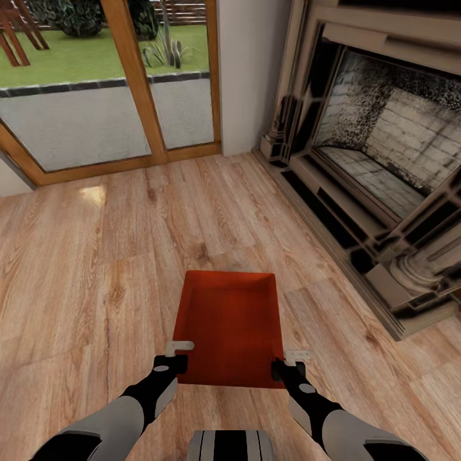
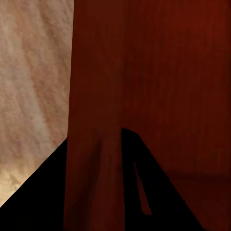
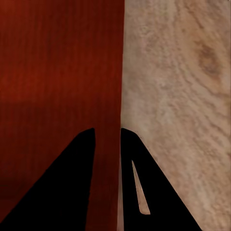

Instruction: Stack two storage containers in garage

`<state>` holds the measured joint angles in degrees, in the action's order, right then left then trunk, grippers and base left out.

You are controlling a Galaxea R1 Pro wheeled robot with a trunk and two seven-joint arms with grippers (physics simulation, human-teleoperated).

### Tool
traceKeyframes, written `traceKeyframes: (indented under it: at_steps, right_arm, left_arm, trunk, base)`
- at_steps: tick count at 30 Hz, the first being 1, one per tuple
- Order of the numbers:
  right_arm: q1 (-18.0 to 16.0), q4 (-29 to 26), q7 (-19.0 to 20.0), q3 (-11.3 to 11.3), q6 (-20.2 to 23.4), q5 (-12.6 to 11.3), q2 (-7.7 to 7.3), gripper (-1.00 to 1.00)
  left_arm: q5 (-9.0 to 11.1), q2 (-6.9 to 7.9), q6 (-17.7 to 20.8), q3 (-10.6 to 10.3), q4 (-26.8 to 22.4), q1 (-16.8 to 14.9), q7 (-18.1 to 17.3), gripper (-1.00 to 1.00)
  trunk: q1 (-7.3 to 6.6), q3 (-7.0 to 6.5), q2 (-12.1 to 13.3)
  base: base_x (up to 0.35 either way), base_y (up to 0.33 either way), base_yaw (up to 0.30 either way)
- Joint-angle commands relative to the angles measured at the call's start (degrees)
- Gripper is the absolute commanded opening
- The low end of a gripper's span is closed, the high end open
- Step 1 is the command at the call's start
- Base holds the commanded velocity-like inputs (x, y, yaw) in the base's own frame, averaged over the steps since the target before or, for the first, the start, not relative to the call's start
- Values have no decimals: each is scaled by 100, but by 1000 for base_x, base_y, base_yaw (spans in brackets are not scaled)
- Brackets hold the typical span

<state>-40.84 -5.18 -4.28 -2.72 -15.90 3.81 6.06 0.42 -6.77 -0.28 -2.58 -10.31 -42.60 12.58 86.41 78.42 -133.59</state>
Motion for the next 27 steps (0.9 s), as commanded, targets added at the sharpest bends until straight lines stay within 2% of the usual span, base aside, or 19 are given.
traceKeyframes:
  at_steps: [1, 10, 18, 27]
  right_arm:
    - [-3, 4, -55, -105, -25, -3, 0, -100]
    - [-3, 4, -55, -106, -20, 6, 0, -100]
    - [-3, 8, -47, -69, -27, 14, -6, -100]
    - [-3, 8, -47, -79, -28, 15, -8, -100]
  left_arm:
    - [-77, 9, 1, 38, -5, -3, 90, -100]
    - [-37, 1, 10, 38, 1, -3, 103, -100]
    - [188, 8, 10, -138, -15, 6, 87, -100]
    - [446, 9, 10, -322, -15, 6, 87, -100]
  trunk:
    - [-1, 3, -1]
    - [-1, 3, -1]
    - [-1, 3, -1]
    - [-199, -158, 360]
  base:
    - [0, 0, 0]
    - [0, 0, 0]
    - [0, 0, 0]
    - [0, 0, 0]
